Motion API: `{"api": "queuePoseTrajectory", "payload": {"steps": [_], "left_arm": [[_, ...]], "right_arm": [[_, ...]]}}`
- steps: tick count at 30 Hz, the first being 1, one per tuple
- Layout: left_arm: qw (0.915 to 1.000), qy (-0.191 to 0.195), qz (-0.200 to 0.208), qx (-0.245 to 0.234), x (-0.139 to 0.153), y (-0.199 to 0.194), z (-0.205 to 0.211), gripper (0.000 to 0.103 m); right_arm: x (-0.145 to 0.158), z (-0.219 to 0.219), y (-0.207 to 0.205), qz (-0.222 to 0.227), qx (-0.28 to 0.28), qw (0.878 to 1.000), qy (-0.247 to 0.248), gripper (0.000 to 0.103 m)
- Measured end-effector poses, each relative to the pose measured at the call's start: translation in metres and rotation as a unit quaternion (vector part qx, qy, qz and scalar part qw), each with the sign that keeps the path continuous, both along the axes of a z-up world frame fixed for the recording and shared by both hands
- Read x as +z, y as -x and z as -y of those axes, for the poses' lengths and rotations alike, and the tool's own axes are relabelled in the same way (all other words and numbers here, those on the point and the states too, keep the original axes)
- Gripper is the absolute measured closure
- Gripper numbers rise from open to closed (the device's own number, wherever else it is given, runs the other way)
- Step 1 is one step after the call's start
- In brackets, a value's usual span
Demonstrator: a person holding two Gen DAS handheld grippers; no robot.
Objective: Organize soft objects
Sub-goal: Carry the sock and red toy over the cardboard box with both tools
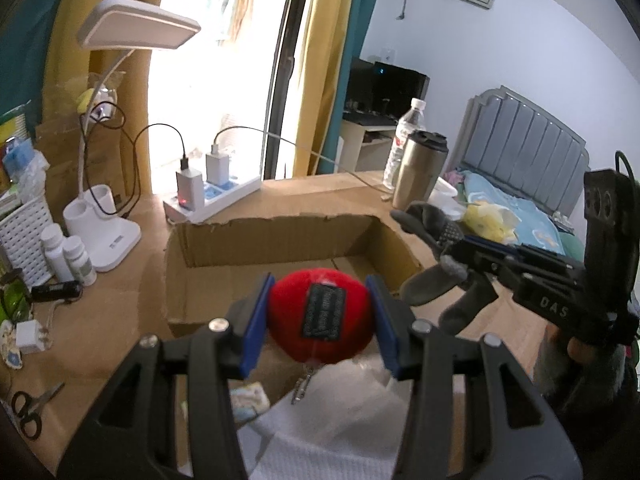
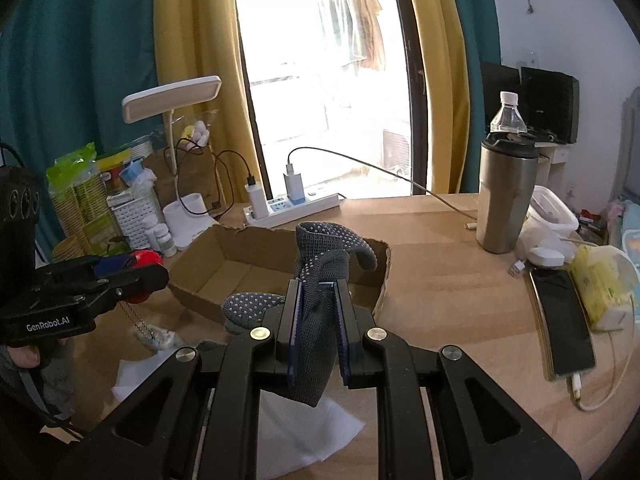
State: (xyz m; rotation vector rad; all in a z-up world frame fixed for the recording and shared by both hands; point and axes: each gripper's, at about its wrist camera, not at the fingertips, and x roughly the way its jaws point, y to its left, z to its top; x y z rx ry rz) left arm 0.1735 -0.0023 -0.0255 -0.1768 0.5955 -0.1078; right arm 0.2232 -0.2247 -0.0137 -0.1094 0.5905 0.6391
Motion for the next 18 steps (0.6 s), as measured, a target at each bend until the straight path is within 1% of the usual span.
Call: {"api": "queuePoseTrajectory", "payload": {"steps": [13,18], "left_arm": [[0.9999,0.001,-0.011,-0.005,-0.008,-0.044,0.005,0.055],[0.9997,0.010,-0.021,-0.005,-0.015,-0.058,0.007,0.055]], "right_arm": [[-0.011,-0.011,-0.041,-0.014,0.012,1.000,-0.005,0.087],[-0.018,-0.014,-0.054,-0.019,0.016,1.000,-0.007,0.087]]}}
